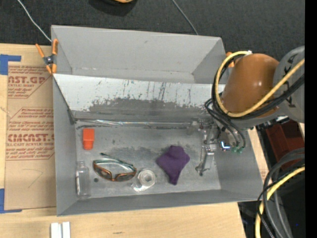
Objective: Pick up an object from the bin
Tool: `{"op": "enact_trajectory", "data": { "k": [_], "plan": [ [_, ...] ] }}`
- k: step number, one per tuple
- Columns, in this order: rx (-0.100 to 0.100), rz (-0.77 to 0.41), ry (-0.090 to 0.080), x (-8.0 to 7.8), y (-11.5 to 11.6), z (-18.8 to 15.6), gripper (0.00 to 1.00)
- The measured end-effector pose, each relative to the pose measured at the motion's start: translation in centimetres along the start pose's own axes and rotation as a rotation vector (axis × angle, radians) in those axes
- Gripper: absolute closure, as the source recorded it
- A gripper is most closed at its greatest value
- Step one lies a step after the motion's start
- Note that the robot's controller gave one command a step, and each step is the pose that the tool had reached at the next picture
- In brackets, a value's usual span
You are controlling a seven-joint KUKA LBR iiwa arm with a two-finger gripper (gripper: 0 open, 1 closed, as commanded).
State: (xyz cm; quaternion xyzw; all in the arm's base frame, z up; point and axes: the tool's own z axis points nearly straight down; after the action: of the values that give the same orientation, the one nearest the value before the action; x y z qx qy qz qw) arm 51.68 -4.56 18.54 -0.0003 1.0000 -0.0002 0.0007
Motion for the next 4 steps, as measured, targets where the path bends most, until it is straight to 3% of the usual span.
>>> {"op": "enact_trajectory", "data": {
  "k": [1,2,3,4],
  "plan": [
    [0.0,0.0,0.0,0.0,0.0,0.0,0.0],
    [0.0,-0.299,-0.006,-7.0,2.5,6.8,0.0],
    [-0.001,-0.009,0.002,-1.6,8.7,3.9,0.0],
    [0.0,-0.321,-0.008,-4.6,9.6,8.1,0.0]
  ]
}}
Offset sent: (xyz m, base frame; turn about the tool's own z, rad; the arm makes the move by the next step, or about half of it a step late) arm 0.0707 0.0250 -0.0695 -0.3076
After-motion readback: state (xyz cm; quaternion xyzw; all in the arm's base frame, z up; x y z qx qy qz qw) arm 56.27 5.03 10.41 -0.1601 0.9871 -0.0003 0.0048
